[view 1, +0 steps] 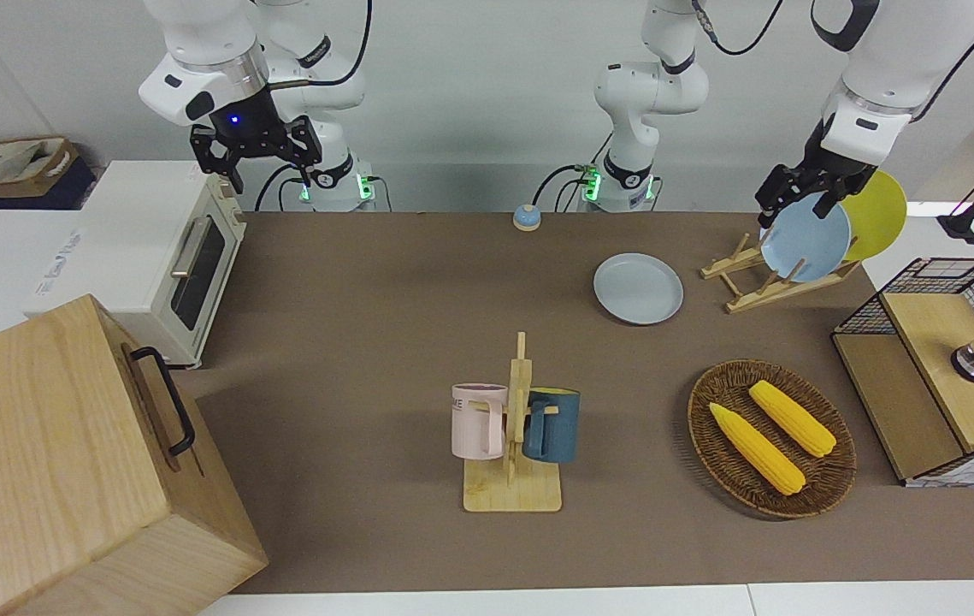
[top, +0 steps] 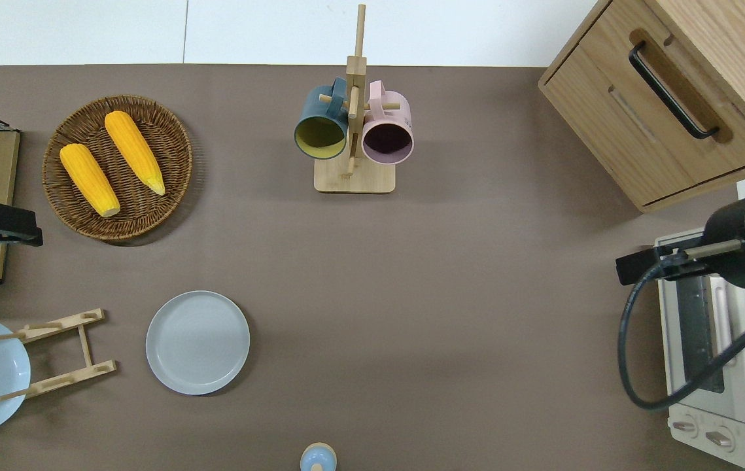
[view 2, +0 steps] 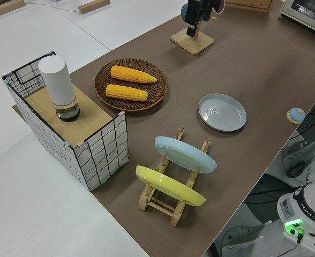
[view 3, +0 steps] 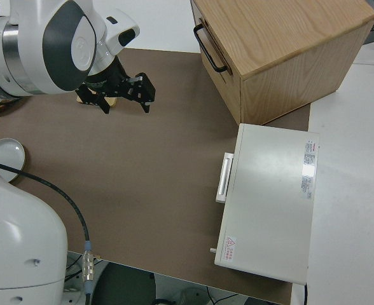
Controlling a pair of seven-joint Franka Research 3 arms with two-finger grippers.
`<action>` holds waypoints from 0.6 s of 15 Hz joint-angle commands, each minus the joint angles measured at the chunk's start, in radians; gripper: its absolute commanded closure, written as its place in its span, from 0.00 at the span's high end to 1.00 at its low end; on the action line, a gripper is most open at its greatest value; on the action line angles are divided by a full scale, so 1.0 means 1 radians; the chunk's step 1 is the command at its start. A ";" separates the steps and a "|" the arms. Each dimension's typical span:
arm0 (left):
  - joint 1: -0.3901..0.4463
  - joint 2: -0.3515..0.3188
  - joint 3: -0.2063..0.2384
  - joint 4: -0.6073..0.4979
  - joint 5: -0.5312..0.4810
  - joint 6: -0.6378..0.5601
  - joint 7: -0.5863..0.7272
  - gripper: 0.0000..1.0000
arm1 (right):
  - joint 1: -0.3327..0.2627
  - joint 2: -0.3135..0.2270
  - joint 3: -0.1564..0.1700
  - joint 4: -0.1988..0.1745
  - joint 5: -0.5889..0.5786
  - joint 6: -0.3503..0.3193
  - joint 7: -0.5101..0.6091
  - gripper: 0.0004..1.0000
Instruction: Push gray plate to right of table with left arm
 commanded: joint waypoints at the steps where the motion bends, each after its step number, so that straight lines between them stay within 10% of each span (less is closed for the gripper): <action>1: -0.009 -0.006 -0.014 0.005 -0.039 -0.010 -0.001 1.00 | -0.020 -0.003 0.017 0.009 0.006 -0.016 0.013 0.98; 9: -0.009 -0.004 -0.012 0.002 -0.039 -0.011 -0.010 1.00 | -0.020 -0.003 0.017 0.009 0.006 -0.016 0.013 0.98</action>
